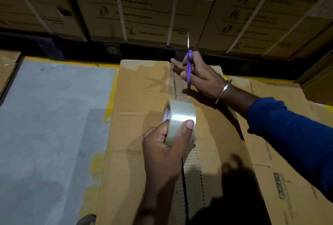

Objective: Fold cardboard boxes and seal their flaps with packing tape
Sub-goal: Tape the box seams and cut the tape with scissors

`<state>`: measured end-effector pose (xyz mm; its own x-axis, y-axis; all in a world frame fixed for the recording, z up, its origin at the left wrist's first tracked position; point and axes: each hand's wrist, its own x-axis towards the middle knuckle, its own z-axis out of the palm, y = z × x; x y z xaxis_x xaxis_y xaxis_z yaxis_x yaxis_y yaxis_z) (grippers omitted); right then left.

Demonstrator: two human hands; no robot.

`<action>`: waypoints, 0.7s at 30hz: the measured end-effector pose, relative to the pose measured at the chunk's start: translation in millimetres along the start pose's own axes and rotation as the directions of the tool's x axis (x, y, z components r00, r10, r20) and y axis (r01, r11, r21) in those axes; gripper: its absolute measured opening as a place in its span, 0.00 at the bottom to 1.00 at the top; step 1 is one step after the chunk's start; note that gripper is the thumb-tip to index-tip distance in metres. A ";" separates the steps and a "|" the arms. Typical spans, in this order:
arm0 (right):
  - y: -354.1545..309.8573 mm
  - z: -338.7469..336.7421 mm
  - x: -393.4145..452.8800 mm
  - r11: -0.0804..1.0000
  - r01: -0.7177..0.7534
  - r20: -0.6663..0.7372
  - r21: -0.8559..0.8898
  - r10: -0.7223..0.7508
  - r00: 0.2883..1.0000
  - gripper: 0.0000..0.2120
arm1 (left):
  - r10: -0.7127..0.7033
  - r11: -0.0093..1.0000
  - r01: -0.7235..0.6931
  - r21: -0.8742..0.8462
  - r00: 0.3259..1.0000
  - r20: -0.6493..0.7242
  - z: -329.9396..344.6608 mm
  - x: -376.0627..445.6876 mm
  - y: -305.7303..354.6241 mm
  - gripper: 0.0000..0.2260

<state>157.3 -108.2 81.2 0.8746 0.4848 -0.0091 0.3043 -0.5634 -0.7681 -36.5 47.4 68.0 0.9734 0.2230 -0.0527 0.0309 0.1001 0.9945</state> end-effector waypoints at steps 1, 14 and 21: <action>0.6 1.5 -4.2 0.999 0.033 -0.023 -0.011 -0.033 0.999 0.17 | -0.012 1.000 0.012 -0.012 1.000 0.002 0.3 -0.1 1.1 0.15; 7.7 21.1 -2.0 0.973 -0.016 -0.101 -0.228 -0.007 0.995 0.19 | -0.313 0.941 0.306 0.143 0.949 0.031 17.1 -11.4 50.6 0.18; 0.2 24.4 -3.5 0.963 -0.094 -0.106 -0.252 0.069 0.992 0.19 | -0.595 0.797 0.556 0.234 0.788 0.154 -0.2 -37.4 74.0 0.24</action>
<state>145.1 -93.7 65.5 0.9287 0.3708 0.0060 0.3058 -0.7566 -0.5780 -70.7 46.7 143.6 0.7841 -0.0335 -0.6197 0.6193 -0.0228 0.7848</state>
